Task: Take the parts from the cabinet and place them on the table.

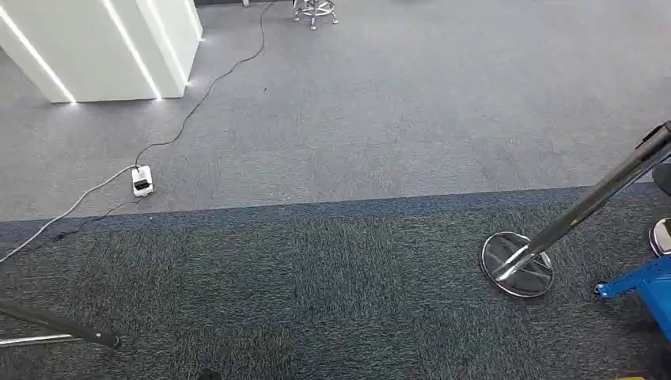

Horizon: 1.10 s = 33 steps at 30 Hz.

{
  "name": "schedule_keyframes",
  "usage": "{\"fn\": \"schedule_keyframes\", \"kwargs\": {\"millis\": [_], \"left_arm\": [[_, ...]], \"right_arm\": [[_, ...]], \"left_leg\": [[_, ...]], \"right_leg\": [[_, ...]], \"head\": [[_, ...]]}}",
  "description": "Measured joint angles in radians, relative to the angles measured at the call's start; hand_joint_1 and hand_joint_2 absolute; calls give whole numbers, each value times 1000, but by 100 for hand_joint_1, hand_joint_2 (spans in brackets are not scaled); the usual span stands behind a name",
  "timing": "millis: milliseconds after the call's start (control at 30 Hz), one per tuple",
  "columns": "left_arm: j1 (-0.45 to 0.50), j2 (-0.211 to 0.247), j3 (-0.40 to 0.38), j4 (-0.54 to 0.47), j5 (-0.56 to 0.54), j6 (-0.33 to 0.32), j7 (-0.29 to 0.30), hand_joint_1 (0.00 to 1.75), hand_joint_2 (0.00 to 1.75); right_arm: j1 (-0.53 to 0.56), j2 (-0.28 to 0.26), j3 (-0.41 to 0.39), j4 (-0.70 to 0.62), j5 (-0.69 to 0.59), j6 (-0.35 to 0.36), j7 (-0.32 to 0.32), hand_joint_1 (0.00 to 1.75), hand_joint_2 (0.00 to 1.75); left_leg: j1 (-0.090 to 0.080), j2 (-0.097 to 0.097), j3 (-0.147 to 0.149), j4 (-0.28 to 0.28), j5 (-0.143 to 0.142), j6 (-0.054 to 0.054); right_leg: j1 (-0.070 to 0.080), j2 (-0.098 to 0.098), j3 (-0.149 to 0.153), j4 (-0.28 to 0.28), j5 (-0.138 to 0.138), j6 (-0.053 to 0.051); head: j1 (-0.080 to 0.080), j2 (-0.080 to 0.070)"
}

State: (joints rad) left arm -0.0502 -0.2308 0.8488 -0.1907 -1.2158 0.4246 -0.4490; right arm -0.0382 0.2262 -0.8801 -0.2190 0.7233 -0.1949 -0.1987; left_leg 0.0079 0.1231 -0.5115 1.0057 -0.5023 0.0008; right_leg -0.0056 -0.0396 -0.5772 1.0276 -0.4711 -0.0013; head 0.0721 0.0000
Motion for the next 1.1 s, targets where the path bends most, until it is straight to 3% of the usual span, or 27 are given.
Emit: {"fn": "schedule_keyframes", "kwargs": {"millis": [33, 67, 100, 167, 200, 233, 267, 300, 333, 367, 400, 500, 533, 567, 600, 667, 700, 733, 767, 833, 867, 900, 1000, 1033, 1067, 1100], "left_arm": [[-1, 0, 0, 0, 0, 0, 0, 0, 0], [-2, 0, 0, 0, 0, 0, 0, 0, 0], [-2, 0, 0, 0, 0, 0, 0, 0, 0], [1, 0, 0, 0, 0, -2, 2, 0, 0], [4, 0, 0, 0, 1, -3, 3, 0, 0], [7, 0, 0, 0, 1, -3, 3, 0, 0], [8, 0, 0, 0, 0, -3, 4, 0, 0], [7, 0, 0, 0, 0, -3, 5, 0, 0], [7, 0, 0, 0, 1, -3, 6, 0, 0], [9, 1, 1, 0, 1, -3, 7, 0, 0], [10, 1, 1, 0, 2, -3, 8, 0, 0], [9, 1, 2, 0, 3, -3, 9, 0, 0], [10, 0, 3, 0, 3, -3, 10, 0, 0], [10, 1, 3, 0, 0, -4, 10, 0, 0], [11, 1, 3, 0, 0, -4, 10, 0, 0], [16, 1, 3, 0, 0, -4, 8, 0, 0], [18, 1, 4, 0, 0, -4, 5, 0, 0], [18, 1, 5, 0, 0, -4, 4, 0, 0], [16, 1, 6, 0, 1, -4, 3, 0, 0], [15, 0, 7, 0, 0, -4, 4, 0, 0], [16, -1, 7, 0, -1, -4, 4, 0, 0], [15, -1, 7, 0, -1, -4, 5, 0, 0], [11, -4, 8, 0, 0, -11, 8, 0, 0], [8, -5, 8, 0, -1, -13, 9, 0, 0], [7, -5, 8, 0, -2, -14, 10, 0, 0], [8, -5, 8, 0, -2, -15, 10, 0, 0]], "right_arm": [[0, 0, 0, 0, 1, 0, 0, 0, 0], [-1, 1, 0, 0, 3, 0, 0, 0, 0], [-3, 1, 0, 0, 3, 0, 3, 0, 0], [-3, 1, 0, 0, 3, 0, 3, 0, 0], [-3, 1, 0, 0, 3, 0, 6, 0, 0], [-1, 1, 0, 0, 3, 0, 6, 0, 0], [-1, 1, 0, 0, 3, 0, 8, 0, 0], [-1, 1, 0, 0, 4, 0, 9, 0, 0], [-1, 1, 0, 0, 5, 0, 10, 0, 0], [0, 2, 0, 0, 9, 0, 11, 0, 0], [-3, 2, 0, 0, 17, -2, 13, 0, 0], [10, 2, 7, 1, 52, -5, 23, 0, 0], [13, 1, 11, 1, 61, -6, 26, 0, 0], [15, 0, 14, 1, 65, -8, 27, 0, 0], [14, 0, 16, 1, 68, -10, 30, 0, 0], [14, -5, 19, 1, 71, -11, 28, 0, 0], [14, -6, 20, 1, 71, -13, 22, 0, 0], [15, -6, 20, 1, 71, -14, 18, 0, 0], [16, -7, 19, 1, 71, -15, 18, 0, 0], [19, -8, 19, 1, 72, -17, 17, 0, 0], [18, -8, 20, 1, 74, -17, 17, 0, 0], [17, -8, 21, 2, 78, -18, 17, 0, 0], [19, -8, 29, 2, 99, -20, 22, 0, 0], [19, -8, 31, 2, 103, -20, 25, 0, 0], [20, -5, 35, 3, 105, -20, 28, 0, 0], [19, -5, 37, 4, 106, -19, 31, 0, 0]], "left_leg": [[7, -20, 0, 7, -11, -7], [7, -69, -11, 41, -37, -8], [8, -94, -40, 103, -77, -9], [8, -113, -119, 271, -149, -11], [8, -114, -146, 320, -153, -10], [8, -114, -149, 316, -133, -8], [8, -115, -131, 266, -91, -5], [8, -121, -96, 181, -39, -2], [9, -143, -56, 86, 10, 2], [11, -196, -37, 37, 11, 9], [13, -208, -35, 16, 9, 7], [4, -180, -31, 18, 13, 18], [16, -165, -27, 3, 22, 29], [13, -154, -24, -2, 24, 34], [12, -143, -24, -2, 24, 40], [8, -112, -25, -1, 21, 42], [7, -96, -25, 0, 19, 42], [7, -83, -24, 0, 18, 42], [7, -72, -22, 0, 15, 41], [7, -53, -14, 2, 9, 35], [6, -43, -9, 2, 5, 30], [-1, -34, -5, 2, 1, 23], [3, -14, 3, -5, 1, 8], [-1, -7, 7, -5, -2, 1], [6, -45, 3, 11, -18, -6], [6, -84, -18, 59, -53, -7]], "right_leg": [[-13, 11, 11, -11, 7, -10], [-12, 20, 12, -14, 9, -16], [-11, 28, 11, -14, 10, -20], [-6, 54, 10, -13, 9, -25], [-5, 69, 10, -10, 9, -25], [-4, 83, 11, -8, 8, -26], [-4, 98, 11, -5, 7, -26], [-4, 113, 12, -2, 5, -25], [-5, 127, 13, 0, 3, -22], [-6, 135, 9, 3, 1, -18], [0, 147, 2, 12, -1, -11], [-9, 177, -5, 2, 9, 12], [-11, 172, -4, 8, 3, 14], [-4, 115, -13, 31, -15, 17], [-4, 80, -41, 83, -51, 20], [-7, 54, -117, 236, -121, 27], [-9, 50, -145, 293, -134, 30], [-10, 48, -146, 296, -122, 32], [-11, 44, -123, 252, -89, 32], [-9, 22, -28, 78, -5, 26], [-3, -19, 9, -4, -1, 17], [3, -21, 10, -3, 2, 10], [9, 5, 4, -1, 1, -4], [3, 15, 8, -13, 7, -12], [-4, 23, 16, -20, 12, -17], [-5, 30, 15, -21, 14, -24]], "head": [[0, 0], [-1, 0], [-2, 0], [-2, 0], [-2, 0], [-2, 0], [-2, 0], [-2, 0], [-2, 0], [-2, 0], [-2, 0], [-2, 0], [-2, 0], [1, 0], [5, 0], [4, 0], [5, 0], [5, 0], [5, 0], [5, 0], [5, 0], [5, 0], [4, 0], [4, 0], [3, 0], [3, 0]]}}
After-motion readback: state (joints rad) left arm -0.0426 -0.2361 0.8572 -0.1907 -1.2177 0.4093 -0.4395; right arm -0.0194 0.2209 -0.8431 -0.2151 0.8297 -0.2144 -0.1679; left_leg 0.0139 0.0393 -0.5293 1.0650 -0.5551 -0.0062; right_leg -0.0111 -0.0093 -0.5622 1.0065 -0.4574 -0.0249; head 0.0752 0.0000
